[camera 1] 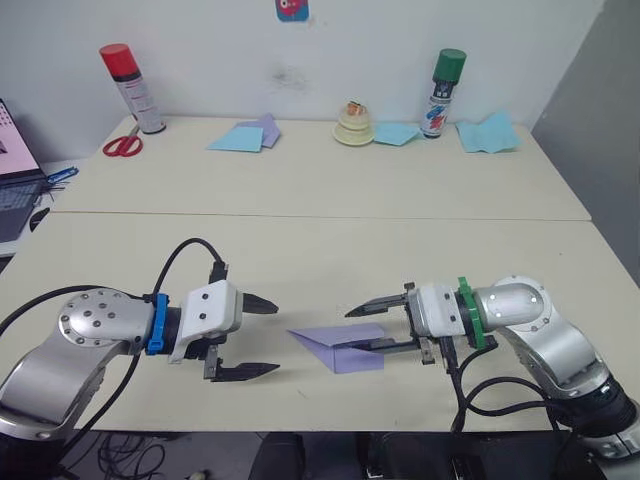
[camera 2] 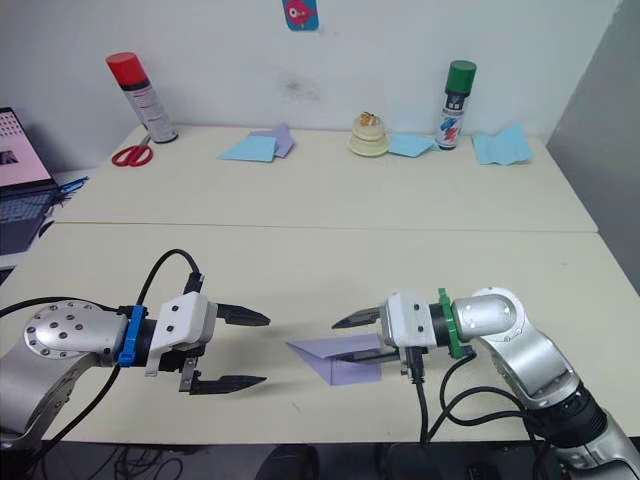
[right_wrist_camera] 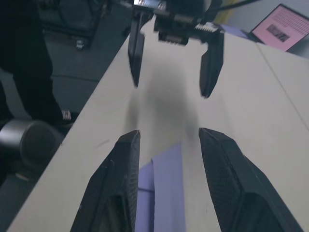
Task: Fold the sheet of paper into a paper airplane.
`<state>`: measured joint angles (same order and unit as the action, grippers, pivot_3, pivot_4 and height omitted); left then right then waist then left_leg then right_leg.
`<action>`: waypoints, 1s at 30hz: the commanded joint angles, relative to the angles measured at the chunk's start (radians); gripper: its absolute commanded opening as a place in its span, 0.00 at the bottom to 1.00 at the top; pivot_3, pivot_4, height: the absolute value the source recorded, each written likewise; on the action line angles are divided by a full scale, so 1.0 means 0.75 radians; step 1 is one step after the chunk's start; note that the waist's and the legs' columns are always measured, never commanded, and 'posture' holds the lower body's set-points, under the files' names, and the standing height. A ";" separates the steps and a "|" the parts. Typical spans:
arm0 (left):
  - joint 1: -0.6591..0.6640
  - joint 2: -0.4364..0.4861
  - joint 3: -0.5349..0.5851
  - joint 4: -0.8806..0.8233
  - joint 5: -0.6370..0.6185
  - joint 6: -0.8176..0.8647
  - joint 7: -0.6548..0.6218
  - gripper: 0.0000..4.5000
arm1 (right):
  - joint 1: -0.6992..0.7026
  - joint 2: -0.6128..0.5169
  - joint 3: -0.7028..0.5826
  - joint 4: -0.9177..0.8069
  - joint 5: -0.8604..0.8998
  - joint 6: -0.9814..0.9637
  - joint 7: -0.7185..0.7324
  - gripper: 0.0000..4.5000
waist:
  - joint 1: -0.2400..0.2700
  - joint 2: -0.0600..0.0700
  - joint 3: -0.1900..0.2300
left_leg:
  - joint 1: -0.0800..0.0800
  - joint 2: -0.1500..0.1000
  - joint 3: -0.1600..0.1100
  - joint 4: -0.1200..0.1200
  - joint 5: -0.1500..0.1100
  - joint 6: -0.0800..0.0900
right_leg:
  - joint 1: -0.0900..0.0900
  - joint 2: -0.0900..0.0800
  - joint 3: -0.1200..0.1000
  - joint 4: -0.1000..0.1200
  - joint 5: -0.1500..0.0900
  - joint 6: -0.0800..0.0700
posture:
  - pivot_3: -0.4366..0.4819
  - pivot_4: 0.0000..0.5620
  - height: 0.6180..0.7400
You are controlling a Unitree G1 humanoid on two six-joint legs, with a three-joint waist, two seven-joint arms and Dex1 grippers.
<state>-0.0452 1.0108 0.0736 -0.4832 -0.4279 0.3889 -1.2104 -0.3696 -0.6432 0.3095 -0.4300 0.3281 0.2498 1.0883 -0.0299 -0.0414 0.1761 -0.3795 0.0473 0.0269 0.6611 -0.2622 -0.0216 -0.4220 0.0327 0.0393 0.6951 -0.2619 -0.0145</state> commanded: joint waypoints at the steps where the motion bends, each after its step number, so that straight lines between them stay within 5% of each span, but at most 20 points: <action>1: -0.026 -0.012 -0.015 -0.035 -0.019 -0.004 0.004 1.00 | -0.007 0.014 0.076 0.045 -0.129 0.055 -0.068 0.14 | 0.000 0.000 0.000 | 0.000 0.000 0.001 0.001 0.000 0.000 | 0.000 0.000 0.001 0.001 0.000 0.000 | 0.48 0.27 0.88; 3: -0.036 -0.016 -0.024 -0.034 -0.022 0.001 0.002 1.00 | 0.001 0.026 0.125 0.089 -0.191 0.050 -0.084 0.01 | 0.000 0.000 0.000 | 0.001 0.000 0.001 0.002 0.000 0.000 | 0.000 0.000 0.001 0.001 -0.001 -0.002 | 0.48 0.27 0.88; 11: -0.104 -0.095 -0.096 -0.015 -0.025 0.036 0.060 1.00 | 0.005 0.051 0.225 0.168 -0.291 0.201 -0.094 0.01 | 0.001 0.000 0.000 | -0.001 0.000 0.002 0.001 0.000 0.000 | -0.002 0.000 0.001 0.001 0.000 -0.001 | 0.48 0.27 0.88; 25: -0.279 -0.330 -0.404 0.360 0.168 -0.021 0.089 0.02 | 0.045 0.120 0.259 0.200 -0.370 0.263 -0.156 0.00 | 0.000 -0.001 -0.001 | -0.001 -0.001 0.002 0.002 0.000 0.000 | -0.001 0.001 0.000 0.002 0.000 0.000 | 0.48 0.27 0.88; 30: -0.311 -0.388 -0.454 0.485 0.264 -0.109 0.101 0.00 | 0.053 0.132 0.260 0.190 -0.375 0.271 -0.169 0.00 | -0.003 -0.001 -0.001 | -0.001 -0.001 0.001 0.002 0.000 0.000 | -0.001 0.001 0.000 0.002 0.000 0.000 | 0.48 0.27 0.88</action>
<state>-0.2629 0.7207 -0.2612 -0.1226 -0.2506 0.3399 -1.1364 -0.3362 -0.5465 0.4996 -0.2680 0.0583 0.4462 0.9692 -0.0324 -0.0420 0.1757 -0.3804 0.0467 0.0279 0.6622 -0.2622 -0.0214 -0.4227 0.0337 0.0389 0.6964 -0.2615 -0.0147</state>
